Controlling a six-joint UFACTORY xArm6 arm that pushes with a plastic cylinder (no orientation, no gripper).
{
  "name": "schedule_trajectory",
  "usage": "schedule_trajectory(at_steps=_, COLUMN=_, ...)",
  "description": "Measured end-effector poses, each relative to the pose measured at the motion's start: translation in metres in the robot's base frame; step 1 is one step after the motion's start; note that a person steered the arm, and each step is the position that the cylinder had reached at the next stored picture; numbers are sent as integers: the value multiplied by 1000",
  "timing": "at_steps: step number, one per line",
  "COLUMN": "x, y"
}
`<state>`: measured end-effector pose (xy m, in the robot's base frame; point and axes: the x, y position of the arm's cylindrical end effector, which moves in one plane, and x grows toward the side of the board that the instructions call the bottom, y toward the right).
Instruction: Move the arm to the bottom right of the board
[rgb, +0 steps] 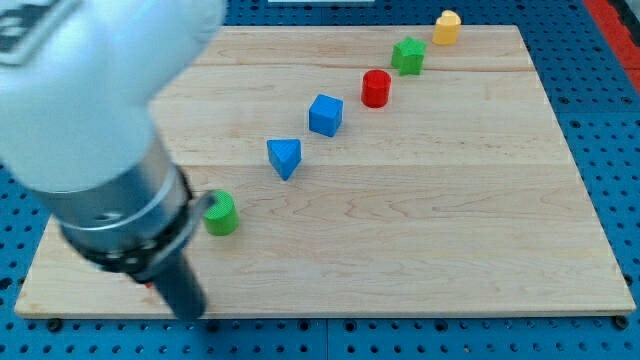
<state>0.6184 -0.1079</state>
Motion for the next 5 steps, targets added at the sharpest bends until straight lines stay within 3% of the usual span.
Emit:
schedule_trajectory(at_steps=1, x=0, y=48)
schedule_trajectory(at_steps=3, x=0, y=199)
schedule_trajectory(at_steps=5, x=-1, y=300)
